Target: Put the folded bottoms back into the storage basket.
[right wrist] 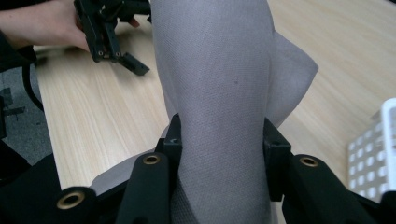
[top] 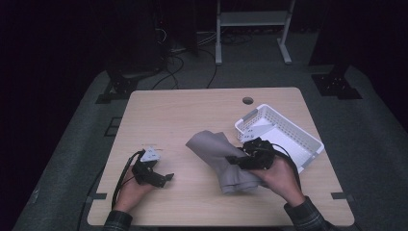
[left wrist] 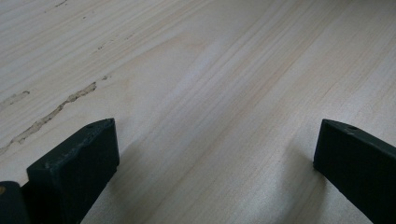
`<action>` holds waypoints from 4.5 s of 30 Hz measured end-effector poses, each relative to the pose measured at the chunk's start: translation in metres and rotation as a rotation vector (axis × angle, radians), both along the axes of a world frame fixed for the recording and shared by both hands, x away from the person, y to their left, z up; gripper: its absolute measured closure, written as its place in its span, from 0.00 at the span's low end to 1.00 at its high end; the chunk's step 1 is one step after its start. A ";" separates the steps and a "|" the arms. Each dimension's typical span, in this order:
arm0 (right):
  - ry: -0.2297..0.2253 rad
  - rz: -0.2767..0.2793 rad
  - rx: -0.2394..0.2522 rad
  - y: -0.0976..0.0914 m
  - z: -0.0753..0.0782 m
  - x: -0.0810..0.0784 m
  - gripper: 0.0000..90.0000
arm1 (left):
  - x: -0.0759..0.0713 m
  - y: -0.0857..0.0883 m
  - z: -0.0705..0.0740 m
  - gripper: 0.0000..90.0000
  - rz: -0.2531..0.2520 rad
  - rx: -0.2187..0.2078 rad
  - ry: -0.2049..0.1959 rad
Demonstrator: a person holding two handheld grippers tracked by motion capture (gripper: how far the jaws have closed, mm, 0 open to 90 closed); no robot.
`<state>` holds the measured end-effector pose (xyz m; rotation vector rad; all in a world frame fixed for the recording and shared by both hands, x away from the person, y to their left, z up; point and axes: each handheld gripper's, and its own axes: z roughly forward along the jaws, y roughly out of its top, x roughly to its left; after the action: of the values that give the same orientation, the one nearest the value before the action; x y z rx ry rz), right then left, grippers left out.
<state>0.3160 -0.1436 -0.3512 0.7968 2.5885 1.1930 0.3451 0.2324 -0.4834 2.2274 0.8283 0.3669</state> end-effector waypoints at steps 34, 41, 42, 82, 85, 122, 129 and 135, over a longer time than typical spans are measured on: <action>-0.100 -0.159 -0.032 -0.062 0.053 0.030 0.70 | 0.000 0.000 0.000 0.00 0.001 -0.001 -0.003; -0.100 -0.200 -0.048 -0.078 0.052 0.039 0.70 | 0.000 0.000 0.000 0.00 0.001 -0.001 -0.003; -0.098 -0.206 -0.048 -0.080 0.052 0.041 0.70 | 0.000 0.000 0.000 0.00 0.000 -0.001 -0.003; -0.052 -0.292 -0.107 -0.142 0.004 0.091 0.70 | 0.000 0.000 0.000 0.00 -0.001 0.002 -0.003; -0.053 -0.283 -0.117 -0.144 -0.006 0.095 0.70 | 0.000 0.000 0.000 0.00 -0.001 0.001 -0.001; 0.109 -0.221 -0.264 -0.130 -0.063 0.113 0.51 | 0.000 0.000 0.000 0.00 -0.001 0.003 0.000; 0.081 -0.241 -0.219 -0.140 -0.048 0.109 0.45 | 0.000 0.000 0.000 0.00 -0.001 0.002 0.000; 0.021 -0.333 -0.212 -0.163 -0.028 0.105 0.63 | 0.000 0.000 0.000 0.00 0.000 0.001 -0.002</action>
<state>0.4209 -0.3066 -0.3790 1.1386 2.4174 0.8044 0.3451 0.2324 -0.4835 2.2277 0.8269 0.3689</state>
